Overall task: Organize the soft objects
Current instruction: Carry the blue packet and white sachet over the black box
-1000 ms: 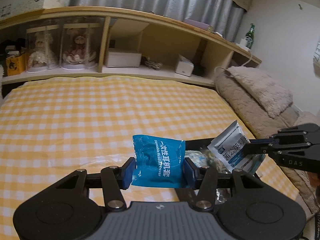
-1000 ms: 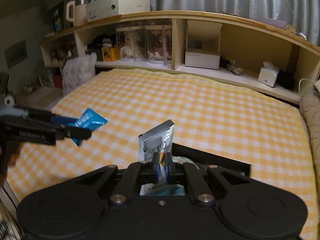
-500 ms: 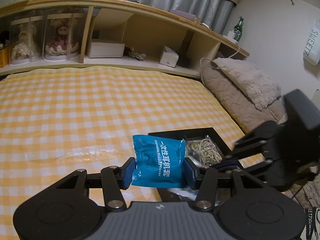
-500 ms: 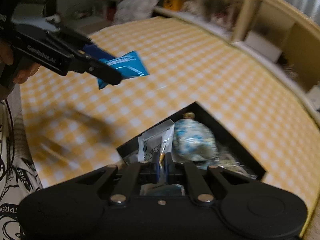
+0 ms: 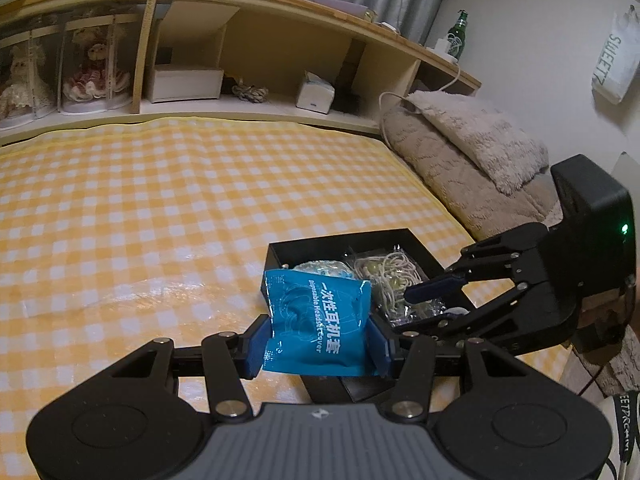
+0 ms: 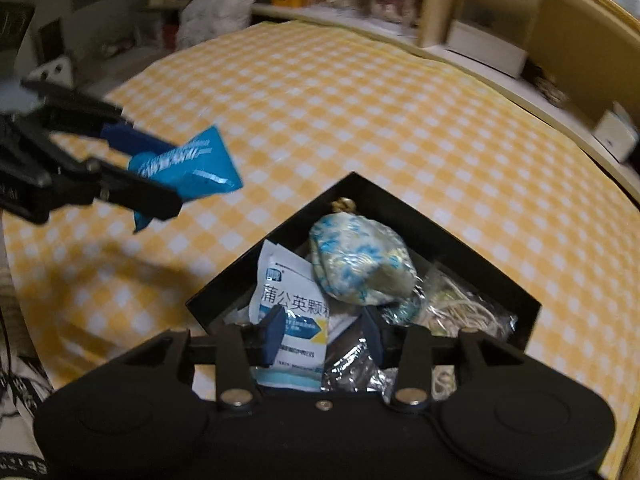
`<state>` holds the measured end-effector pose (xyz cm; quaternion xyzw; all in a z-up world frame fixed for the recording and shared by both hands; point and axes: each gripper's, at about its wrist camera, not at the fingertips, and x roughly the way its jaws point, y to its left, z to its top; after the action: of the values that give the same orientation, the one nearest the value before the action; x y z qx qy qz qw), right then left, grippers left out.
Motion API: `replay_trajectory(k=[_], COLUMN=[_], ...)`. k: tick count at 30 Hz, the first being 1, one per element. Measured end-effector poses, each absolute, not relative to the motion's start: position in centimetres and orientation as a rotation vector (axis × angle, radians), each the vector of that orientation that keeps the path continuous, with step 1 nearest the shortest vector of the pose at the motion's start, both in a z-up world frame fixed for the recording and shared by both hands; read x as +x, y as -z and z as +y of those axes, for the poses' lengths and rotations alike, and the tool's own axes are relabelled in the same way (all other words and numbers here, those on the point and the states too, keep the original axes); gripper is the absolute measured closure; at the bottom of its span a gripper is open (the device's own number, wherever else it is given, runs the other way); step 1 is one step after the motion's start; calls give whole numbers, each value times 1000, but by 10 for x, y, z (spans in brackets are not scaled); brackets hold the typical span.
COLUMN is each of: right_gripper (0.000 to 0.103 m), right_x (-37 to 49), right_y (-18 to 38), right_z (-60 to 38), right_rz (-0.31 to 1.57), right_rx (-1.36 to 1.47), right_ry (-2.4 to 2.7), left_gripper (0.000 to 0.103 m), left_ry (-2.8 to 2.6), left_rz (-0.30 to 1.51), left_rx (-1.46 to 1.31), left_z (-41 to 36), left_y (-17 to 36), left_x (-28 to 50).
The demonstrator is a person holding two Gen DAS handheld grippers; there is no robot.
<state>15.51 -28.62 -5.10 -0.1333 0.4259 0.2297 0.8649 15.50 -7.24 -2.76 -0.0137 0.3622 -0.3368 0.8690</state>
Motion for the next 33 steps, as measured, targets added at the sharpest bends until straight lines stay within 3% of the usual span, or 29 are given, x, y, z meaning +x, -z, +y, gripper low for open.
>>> replay_trajectory(k=[6, 8, 9, 11, 17, 19, 21, 24, 28, 33], right_gripper=[62, 69, 79, 82, 79, 68, 64, 65, 83, 85], right_x=[146, 147, 147, 151, 151, 147, 141, 138, 151, 167], right_y=[53, 60, 65, 76, 81, 73, 62, 46, 46, 84], right_z=[-285, -275, -270, -267, -276, -282, -289, -300, -306, -276], right_rz=[905, 939, 958, 997, 1019, 998, 962, 908, 903, 1071], right_rx=[-155, -179, -217, -275, -289, -234, -179, -81, 72, -58], right_ry=[-556, -563, -536, -464, -370, -385, -394, -379, -357, -392], left_gripper=[51, 51, 51, 51, 51, 51, 51, 51, 51, 51], left_ry=[707, 708, 710, 716, 749, 763, 768, 761, 757, 779], left_rz=[759, 760, 760, 760, 771, 771, 765, 764, 774, 781], left_rx=[-24, -23, -23, -23, -16, -14, -9, -15, -22, 2], left_z=[-72, -73, -73, -73, -80, -82, -84, -84, -83, -87], left_y=[27, 28, 27, 28, 31, 31, 30, 31, 33, 36], left_x=[157, 157, 157, 157, 158, 157, 157, 158, 161, 156])
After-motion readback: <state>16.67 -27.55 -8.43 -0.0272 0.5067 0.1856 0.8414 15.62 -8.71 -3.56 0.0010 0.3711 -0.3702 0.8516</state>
